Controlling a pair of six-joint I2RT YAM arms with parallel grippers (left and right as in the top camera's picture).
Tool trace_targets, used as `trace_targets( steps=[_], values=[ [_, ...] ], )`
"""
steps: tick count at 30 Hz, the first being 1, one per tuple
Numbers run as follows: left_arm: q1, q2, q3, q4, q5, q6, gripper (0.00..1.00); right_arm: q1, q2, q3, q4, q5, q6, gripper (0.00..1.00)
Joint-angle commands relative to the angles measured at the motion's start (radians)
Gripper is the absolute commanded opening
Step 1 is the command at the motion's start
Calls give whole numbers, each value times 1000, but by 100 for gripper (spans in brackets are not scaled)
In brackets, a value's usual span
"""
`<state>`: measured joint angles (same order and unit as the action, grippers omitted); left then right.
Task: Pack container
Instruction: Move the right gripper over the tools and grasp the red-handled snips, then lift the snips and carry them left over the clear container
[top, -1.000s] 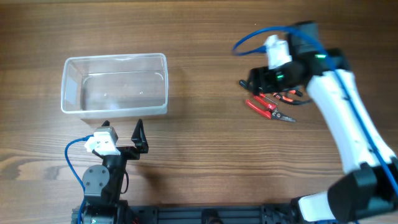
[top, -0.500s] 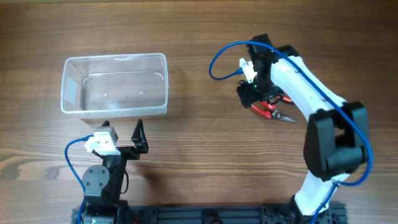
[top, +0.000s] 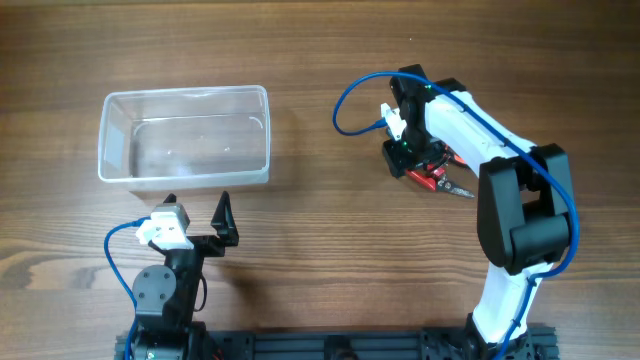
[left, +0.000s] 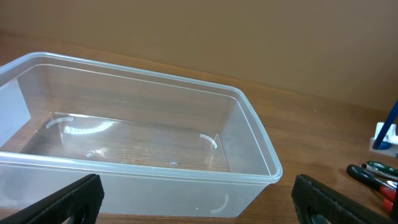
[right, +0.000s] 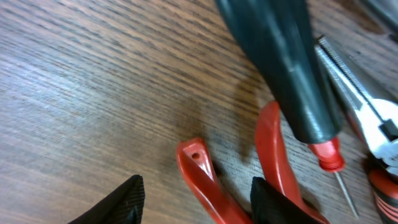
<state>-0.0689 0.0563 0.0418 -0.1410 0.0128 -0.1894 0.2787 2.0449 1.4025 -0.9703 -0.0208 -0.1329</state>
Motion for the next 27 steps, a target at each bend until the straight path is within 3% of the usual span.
trace_targets(
  steps=[1, 4, 8, 11, 19, 23, 27],
  values=[
    [6, -1, -4, -1, -3, -9, 100, -2, 14, -53, 36, -5, 14, 48],
    [6, -1, -4, -1, -3, -9, 100, -2, 14, -82, 54, -2, 31, 41],
    [6, -1, -5, -1, -3, -9, 100, -2, 14, -87, 67, 0, 31, 14],
    [6, -1, -4, -1, -3, -9, 100, -2, 14, -79, 72, 7, 32, 4],
    [6, -1, -4, -1, -3, -9, 100, 12, -62, 98, -82, 88, 83, 5],
    [6, -1, -4, -1, -3, -9, 100, 68, -143, 303, -175, -9, -96, 4],
    [6, -1, -4, -1, -3, -9, 100, 140, -198, 446, -109, -158, -230, 4]
  ],
)
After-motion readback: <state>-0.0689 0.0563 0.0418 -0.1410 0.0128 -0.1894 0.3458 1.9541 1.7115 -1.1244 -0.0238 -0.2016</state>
